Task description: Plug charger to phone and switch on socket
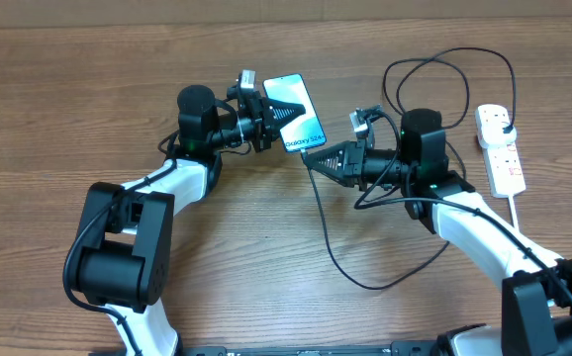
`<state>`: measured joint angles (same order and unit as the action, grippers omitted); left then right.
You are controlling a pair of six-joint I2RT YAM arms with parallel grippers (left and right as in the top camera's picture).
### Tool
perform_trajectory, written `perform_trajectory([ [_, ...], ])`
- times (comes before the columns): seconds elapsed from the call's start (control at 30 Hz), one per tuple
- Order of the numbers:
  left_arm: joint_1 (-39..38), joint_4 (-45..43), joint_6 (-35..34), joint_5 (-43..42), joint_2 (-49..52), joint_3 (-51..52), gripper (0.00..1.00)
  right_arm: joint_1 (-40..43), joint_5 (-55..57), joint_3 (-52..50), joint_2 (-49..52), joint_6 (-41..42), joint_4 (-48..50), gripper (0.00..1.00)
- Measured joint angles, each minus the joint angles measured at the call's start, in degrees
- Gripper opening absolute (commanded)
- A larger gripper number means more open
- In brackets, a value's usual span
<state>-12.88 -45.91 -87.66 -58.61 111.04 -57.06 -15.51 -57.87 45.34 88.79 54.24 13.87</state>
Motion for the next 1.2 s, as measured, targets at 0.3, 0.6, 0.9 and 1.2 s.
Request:
perform_trajectory([
  [0.3, 0.0, -1.9, 0.0, -0.1, 0.0, 0.0, 0.04, 0.0, 1.8, 0.0, 0.0, 1.3, -1.9, 0.04],
  [0.6, -0.1, -4.5, -0.3, -1.4, 0.0, 0.0, 0.04, 1.0, 4.0, 0.0, 0.3, 1.4, -1.0, 0.04],
  [0.9, -0.2, -4.7, -0.4, 1.1, 0.0, 0.0, 0.04, 1.3, 2.5, 0.0, 0.5, 1.5, 0.7, 0.04],
  [1.2, -0.2, -4.7, -0.3, 4.3, 0.0, 0.0, 0.04, 1.3, 1.7, 0.0, 0.5, 1.5, 1.1, 0.04],
])
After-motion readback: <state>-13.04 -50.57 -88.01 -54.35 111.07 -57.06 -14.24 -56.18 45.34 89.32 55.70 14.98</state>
